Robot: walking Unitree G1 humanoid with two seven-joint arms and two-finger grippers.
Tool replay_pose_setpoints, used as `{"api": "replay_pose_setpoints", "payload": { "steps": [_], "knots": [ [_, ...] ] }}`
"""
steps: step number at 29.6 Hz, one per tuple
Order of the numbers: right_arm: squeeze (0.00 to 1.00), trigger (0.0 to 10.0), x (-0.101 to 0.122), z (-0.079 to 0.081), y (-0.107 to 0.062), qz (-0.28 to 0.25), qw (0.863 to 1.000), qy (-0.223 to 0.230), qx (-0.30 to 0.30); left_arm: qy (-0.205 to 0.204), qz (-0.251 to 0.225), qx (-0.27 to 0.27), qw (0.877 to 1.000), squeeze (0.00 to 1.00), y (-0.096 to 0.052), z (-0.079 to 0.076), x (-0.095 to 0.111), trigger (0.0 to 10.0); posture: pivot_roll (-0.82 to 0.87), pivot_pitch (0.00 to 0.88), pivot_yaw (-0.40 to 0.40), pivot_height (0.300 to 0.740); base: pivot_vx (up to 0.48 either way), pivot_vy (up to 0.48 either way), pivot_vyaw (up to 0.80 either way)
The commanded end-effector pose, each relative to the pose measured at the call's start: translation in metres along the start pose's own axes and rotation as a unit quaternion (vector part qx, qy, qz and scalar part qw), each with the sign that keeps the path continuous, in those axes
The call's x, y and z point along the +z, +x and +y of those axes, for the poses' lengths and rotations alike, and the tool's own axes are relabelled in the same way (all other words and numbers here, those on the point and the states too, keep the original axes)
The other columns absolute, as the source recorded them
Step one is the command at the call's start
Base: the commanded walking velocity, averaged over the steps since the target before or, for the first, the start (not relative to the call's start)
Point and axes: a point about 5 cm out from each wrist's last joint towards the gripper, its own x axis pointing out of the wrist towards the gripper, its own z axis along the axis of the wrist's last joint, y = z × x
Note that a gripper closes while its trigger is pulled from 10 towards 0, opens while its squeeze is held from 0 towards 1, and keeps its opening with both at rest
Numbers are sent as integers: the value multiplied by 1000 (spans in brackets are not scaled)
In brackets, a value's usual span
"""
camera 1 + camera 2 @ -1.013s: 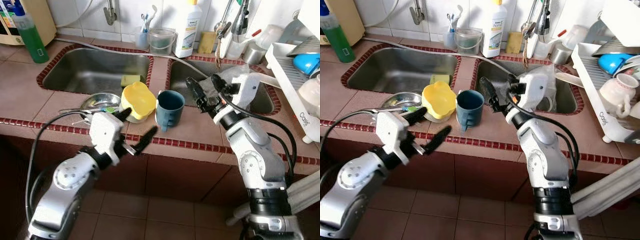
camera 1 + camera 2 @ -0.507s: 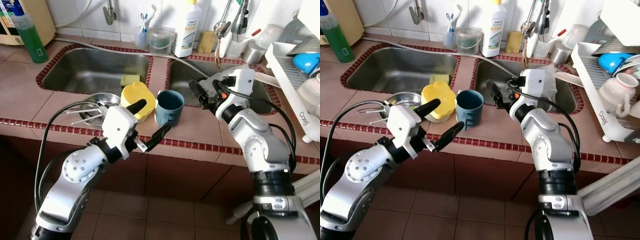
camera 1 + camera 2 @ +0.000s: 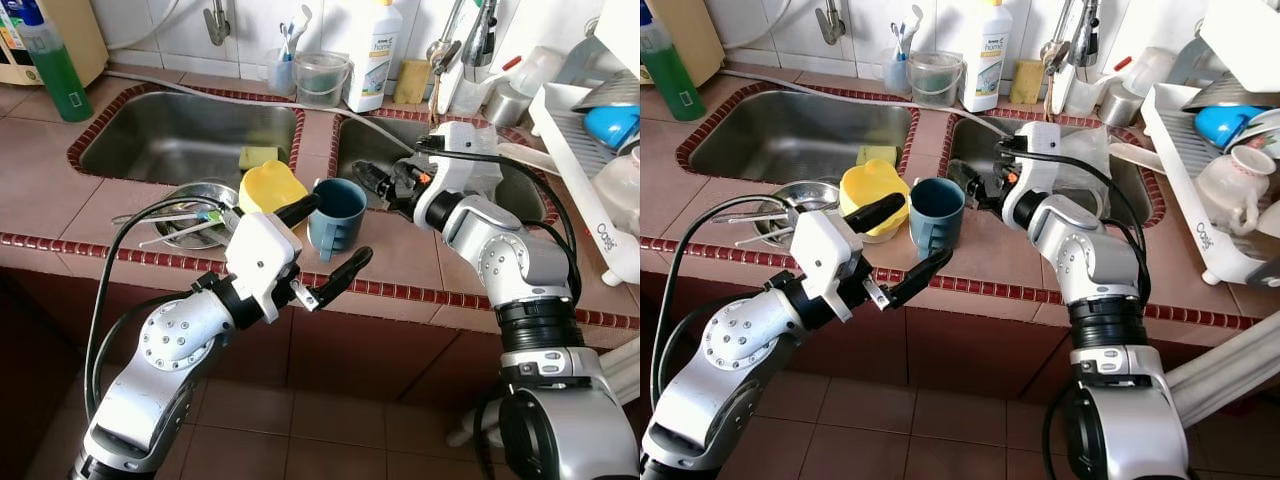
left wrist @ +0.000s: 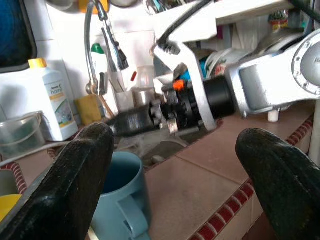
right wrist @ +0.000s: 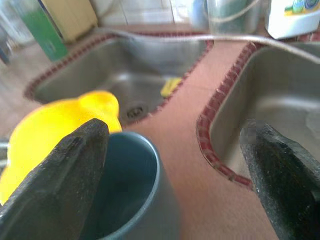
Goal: Kitchen organization
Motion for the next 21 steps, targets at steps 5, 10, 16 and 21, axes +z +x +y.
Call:
{"api": "replay_pose_setpoints", "payload": {
  "steps": [5, 10, 16, 21],
  "knots": [
    [0, 10000, -16, -5, 2, 52, 999, 13, -2, 3, -3, 5, 1000, 0, -2, -6, 4, 10000, 105, 75, -100, 740, 0, 0, 0],
    [0, 10000, -28, -10, 2, 78, 996, 31, -4, 3, -4, 8, 1000, 0, -1, -6, 4, 10000, 101, 74, -105, 740, 0, 0, 0],
    [0, 4157, -25, -15, 5, 67, 995, 69, -10, 2, -7, 8, 1000, 0, 0, -6, 6, 10000, 97, 71, -104, 740, 0, 0, 0],
    [0, 0, -22, -20, 6, 58, 994, 88, -27, 1, -8, 8, 1000, 0, 1, -7, 6, 10000, 98, 70, -104, 740, 0, 0, 0]
  ]
}}
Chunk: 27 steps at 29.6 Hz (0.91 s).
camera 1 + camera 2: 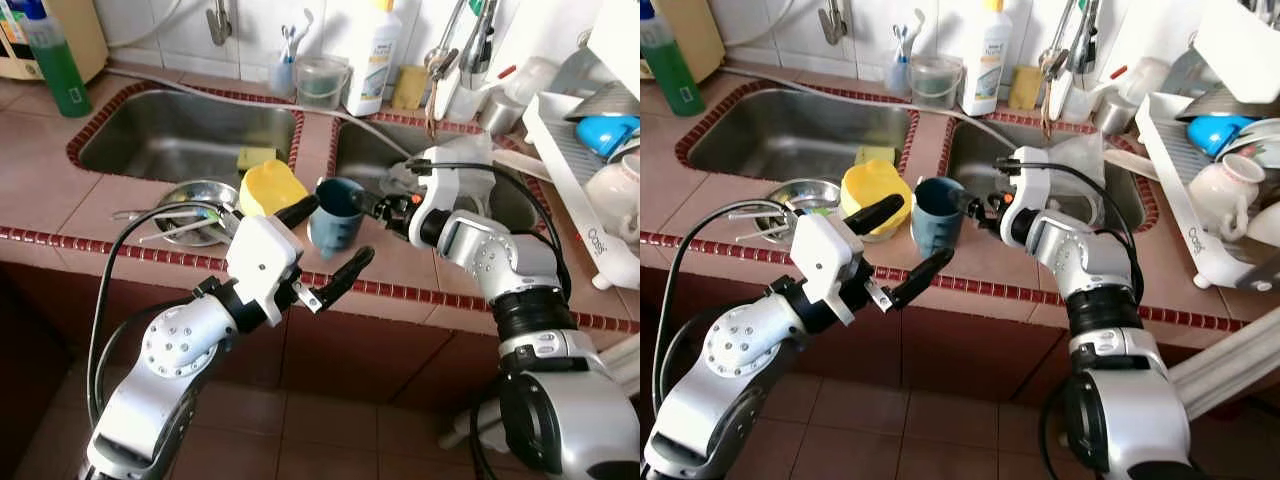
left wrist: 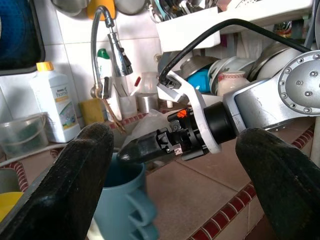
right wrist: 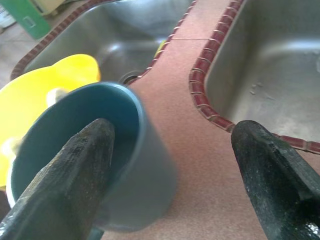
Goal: Kitchen organization
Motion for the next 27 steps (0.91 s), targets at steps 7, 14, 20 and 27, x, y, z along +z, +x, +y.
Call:
{"api": "replay_pose_setpoints", "payload": {
  "steps": [7, 14, 20, 27],
  "knots": [
    [0, 0, 4, -6, 0, -7, 999, 36, -9, 6, -12, -4, 1000, 0, 1, -3, 9, 10000, 108, 72, -102, 740, 0, 0, 0],
    [0, 0, 3, -4, 2, -7, 999, 34, 3, 5, -13, 1, 1000, 0, 0, -2, 9, 10000, 113, 71, -104, 740, 0, 0, 0],
    [0, 0, 3, -5, 3, -5, 999, 34, 3, 7, -12, 2, 1000, 0, 0, -2, 10, 10000, 114, 70, -106, 740, 0, 0, 0],
    [0, 0, 2, -4, 3, -3, 999, 31, 12, 6, -6, -14, 1000, 0, -2, -7, 8, 10000, 117, 71, -106, 740, 0, 0, 0]
  ]
}}
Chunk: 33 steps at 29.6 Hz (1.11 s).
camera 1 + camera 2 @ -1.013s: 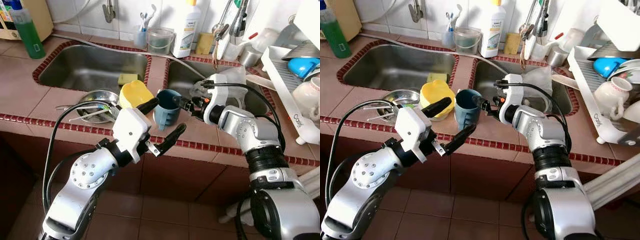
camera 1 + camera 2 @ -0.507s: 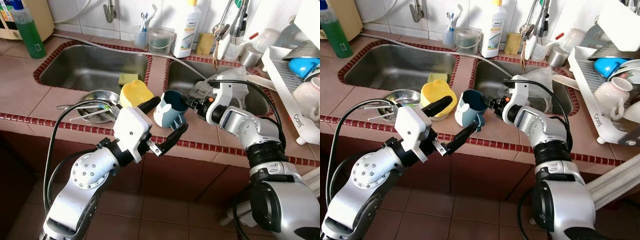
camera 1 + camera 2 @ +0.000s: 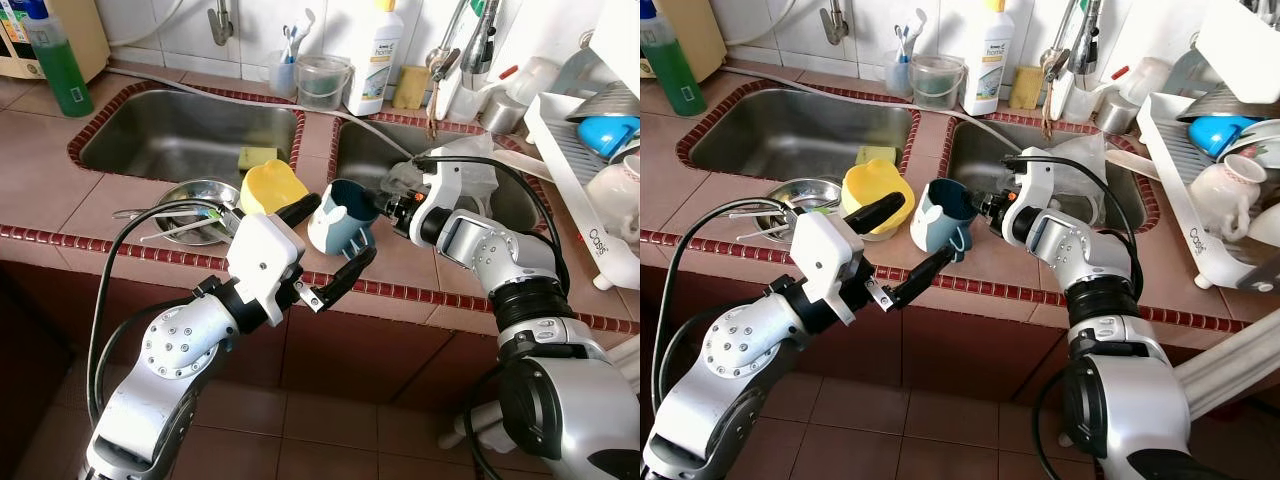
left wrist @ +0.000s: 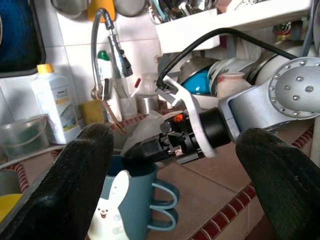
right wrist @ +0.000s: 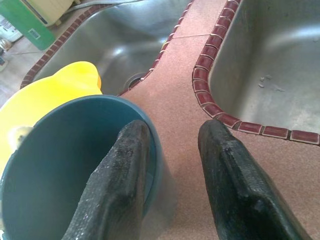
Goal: Kitchen organization
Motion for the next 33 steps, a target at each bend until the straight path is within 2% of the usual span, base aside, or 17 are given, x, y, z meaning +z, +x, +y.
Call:
{"api": "replay_pose_setpoints", "payload": {
  "steps": [1, 7, 11, 27, 33],
  "knots": [
    [0, 0, 3, -1, -1, -2, 1000, -6, -3, 4, -1, -13, 1000, 0, -1, -6, 2, 10000, 117, 71, -106, 740, 0, 0, 0],
    [0, 0, 4, -1, 0, -2, 1000, -5, -1, 7, 25, -45, 999, 0, -7, -16, -9, 10000, 117, 77, -105, 740, 0, 0, 0],
    [0, 0, 4, 0, 0, -2, 1000, -4, 1, 0, 26, -50, 998, 0, -8, -18, -10, 10000, 117, 78, -104, 740, 0, 0, 0],
    [0, 0, 11, 3, -1, -7, 1000, 3, 11, 9, 22, -39, 999, 0, -5, -10, -8, 10000, 103, 92, -103, 740, 0, 0, 0],
    [0, 0, 20, 0, -7, -40, 999, -21, -27, 22, 24, -29, 999, 0, -5, -1, -9, 10000, 95, 86, -94, 740, 0, 0, 0]
  ]
}}
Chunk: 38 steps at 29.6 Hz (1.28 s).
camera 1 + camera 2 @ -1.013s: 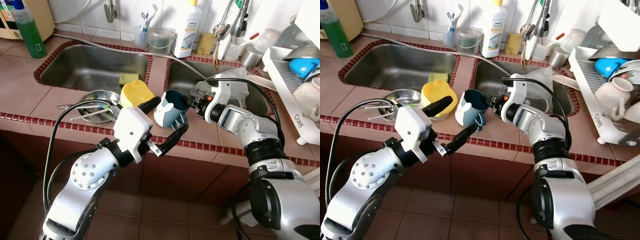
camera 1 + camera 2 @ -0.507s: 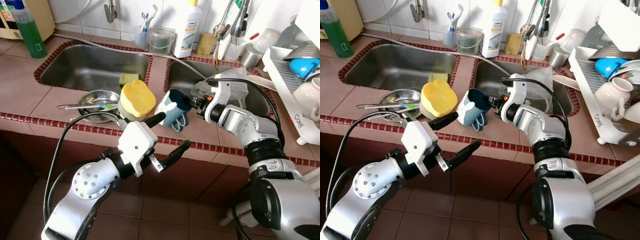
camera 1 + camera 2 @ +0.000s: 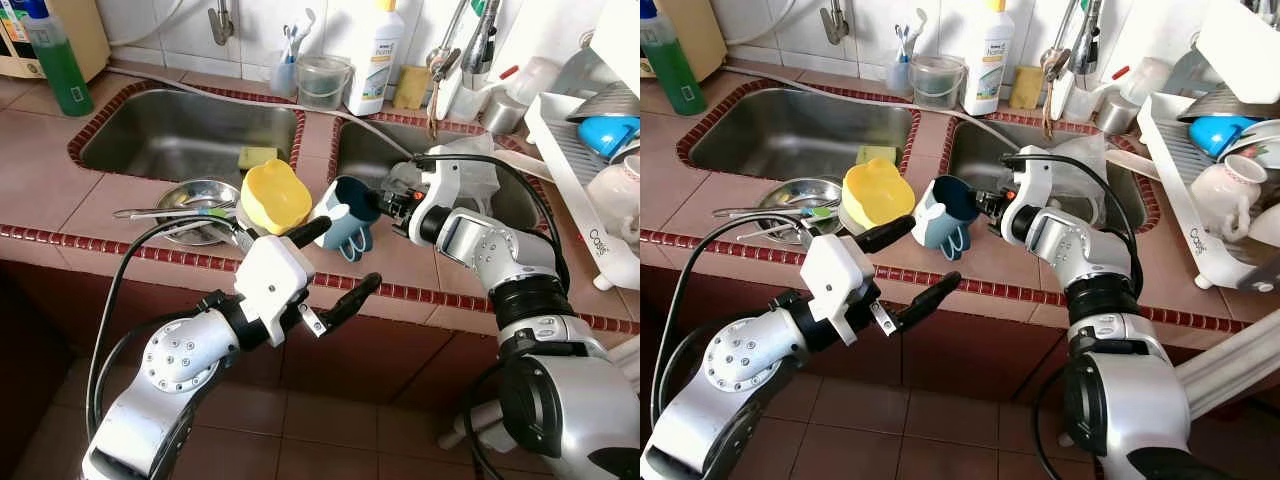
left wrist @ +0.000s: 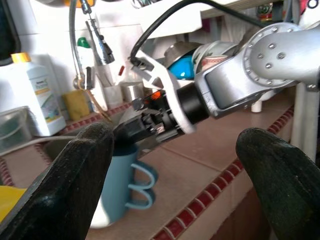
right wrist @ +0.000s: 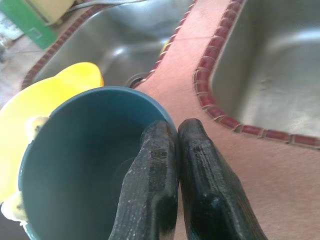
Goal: Kitchen organization
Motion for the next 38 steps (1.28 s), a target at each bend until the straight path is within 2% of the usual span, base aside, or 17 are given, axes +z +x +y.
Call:
{"api": "replay_pose_setpoints", "payload": {
  "steps": [1, 6, 11, 12, 13, 14, 15, 20, 23, 24, 25, 29, 30, 31, 32, 34, 38],
  "knots": [
    [0, 0, 14, -2, -6, -33, 999, -9, -13, 11, 0, 3, 1000, 0, 0, 5, 1, 10000, 95, 86, -94, 740, 0, 0, 0],
    [0, 0, 16, -2, -10, -59, 997, -29, -31, 13, 2, 29, 1000, 0, -2, 17, 0, 10000, 86, 85, -84, 740, 0, 0, 0],
    [0, 0, 28, 7, -23, -161, 983, -69, -56, -11, -12, 83, 996, 0, -2, 51, -1, 10000, 80, 88, -73, 740, 0, 0, 0],
    [0, 902, 31, 8, -25, -182, 978, -77, -58, -16, -10, 86, 996, 0, -1, 56, -3, 10000, 81, 88, -72, 740, 0, 0, 0],
    [0, 902, 31, 8, -25, -182, 978, -77, -58, -16, -10, 86, 996, 0, -1, 56, -3, 10000, 81, 88, -72, 740, 0, 0, 0],
    [0, 4863, 33, 9, -27, -200, 972, -101, -62, -22, -6, 87, 996, 0, 1, 60, -5, 10000, 83, 88, -68, 740, 0, 0, 0],
    [0, 9961, 34, 10, -29, -215, 967, -123, -64, -23, -2, 90, 996, 0, 3, 63, -8, 10000, 82, 87, -62, 740, 0, 0, 0],
    [0, 10000, 34, 11, -31, -236, 958, -143, -76, -35, 6, 103, 994, 0, 5, 69, -13, 10000, 80, 82, -56, 740, 0, 0, 0],
    [0, 10000, 35, 13, -37, -272, 945, -157, -89, -43, 13, 131, 990, 0, 8, 74, -16, 10000, 78, 77, -47, 740, 0, 0, 0],
    [0, 10000, 36, 15, -42, -294, 937, -165, -93, -50, 5, 142, 989, 0, 9, 75, -14, 10000, 75, 75, -43, 740, 0, 0, 0],
    [0, 10000, 39, 19, -52, -341, 916, -186, -101, -66, -13, 167, 984, 0, 10, 75, -9, 10000, 77, 72, -40, 740, 0, 0, 0],
    [0, 10000, 42, 29, -65, -401, 879, -239, -101, -91, -17, 183, 979, 0, 11, 75, -12, 10000, 83, 62, -36, 740, 0, 0, 0],
    [0, 10000, 42, 34, -68, -421, 862, -266, -97, -103, -17, 190, 976, 0, 11, 76, -14, 10000, 85, 58, -36, 740, 0, 0, 0],
    [0, 10000, 42, 34, -68, -421, 862, -266, -97, -103, -17, 190, 976, 0, 11, 76, -14, 10000, 85, 58, -36, 740, 0, 0, 0],
    [0, 10000, 42, 39, -71, -431, 848, -293, -91, -109, -16, 197, 974, 0, 10, 77, -16, 10000, 87, 52, -36, 740, 0, 0, 0],
    [0, 10000, 41, 44, -73, -444, 836, -312, -87, -111, -13, 207, 972, 0, 9, 80, -17, 10000, 88, 47, -34, 740, 0, 0, 0],
    [0, 10000, 37, 50, -74, -455, 823, -331, -78, -107, -6, 224, 969, 0, 8, 89, -17, 10000, 87, 39, -31, 740, 0, 0, 0]
  ]
}}
